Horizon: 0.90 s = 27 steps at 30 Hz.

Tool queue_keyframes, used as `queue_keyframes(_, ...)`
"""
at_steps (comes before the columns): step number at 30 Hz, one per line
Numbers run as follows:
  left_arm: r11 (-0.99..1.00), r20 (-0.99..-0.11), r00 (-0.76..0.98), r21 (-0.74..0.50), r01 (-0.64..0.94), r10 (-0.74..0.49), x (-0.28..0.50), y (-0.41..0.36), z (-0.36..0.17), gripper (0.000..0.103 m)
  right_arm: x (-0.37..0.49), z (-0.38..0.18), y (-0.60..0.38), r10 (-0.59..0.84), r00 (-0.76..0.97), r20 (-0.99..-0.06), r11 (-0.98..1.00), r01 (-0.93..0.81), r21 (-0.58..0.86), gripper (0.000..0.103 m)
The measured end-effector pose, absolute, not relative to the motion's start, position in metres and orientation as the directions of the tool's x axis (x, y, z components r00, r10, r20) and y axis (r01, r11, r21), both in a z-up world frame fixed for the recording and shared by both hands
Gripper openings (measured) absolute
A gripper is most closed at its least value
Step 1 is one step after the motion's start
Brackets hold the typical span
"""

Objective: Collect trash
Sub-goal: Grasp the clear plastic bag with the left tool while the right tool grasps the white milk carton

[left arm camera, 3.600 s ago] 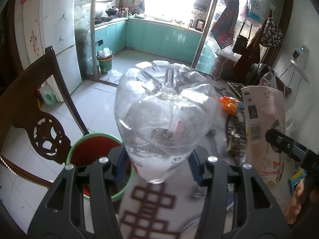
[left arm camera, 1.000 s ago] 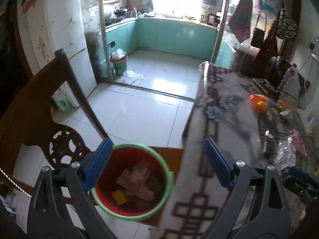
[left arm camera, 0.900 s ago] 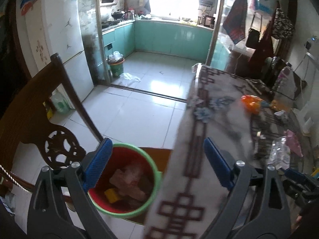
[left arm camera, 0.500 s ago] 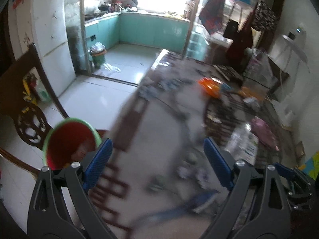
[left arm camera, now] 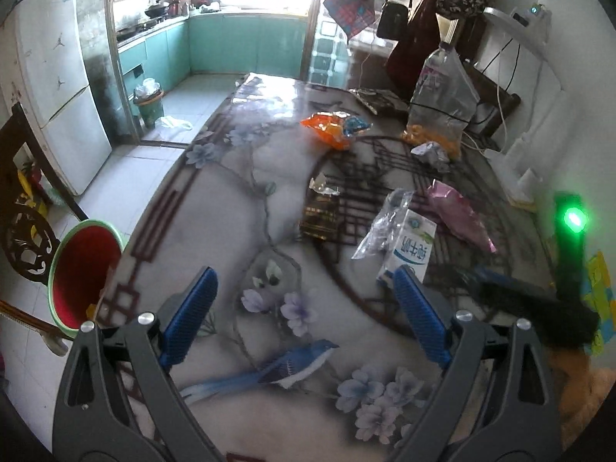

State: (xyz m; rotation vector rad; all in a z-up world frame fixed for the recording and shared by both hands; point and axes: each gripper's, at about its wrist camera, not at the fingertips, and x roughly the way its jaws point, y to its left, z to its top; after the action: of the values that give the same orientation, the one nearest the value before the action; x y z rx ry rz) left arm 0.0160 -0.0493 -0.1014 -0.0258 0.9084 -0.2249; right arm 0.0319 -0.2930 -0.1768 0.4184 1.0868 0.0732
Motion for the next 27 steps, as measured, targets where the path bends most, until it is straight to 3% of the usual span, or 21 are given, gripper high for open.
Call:
queue_keyframes(9,0.986,-0.801,0.575,-0.121,0.118,-0.167,0.032,-0.044,-0.108,0.090,0.086,-0.221,-0.270,0.229,0.367,-0.901,0.947,0.130,0.294,0.079)
queue_keyframes(13,0.982,-0.816,0.547,-0.138,0.131,-0.188,0.045,-0.054,-0.117,0.090,0.087,-0.223,-0.274,0.247,0.363,-0.899,0.950,0.092,0.298,0.064)
queue_keyframes(17,0.970,-0.822,0.523,-0.137,0.201,-0.225,0.063,-0.082,-0.126,0.090,0.071,-0.216,-0.299,0.295,0.386,-0.874,0.932,0.086,0.352,0.057)
queue_keyframes(27,0.894,-0.881,0.364,-0.131,0.428,-0.303,0.123,-0.179,-0.188,0.082,0.029,-0.194,-0.369,0.228,0.494,-0.839,0.896,0.230,0.379,0.056)
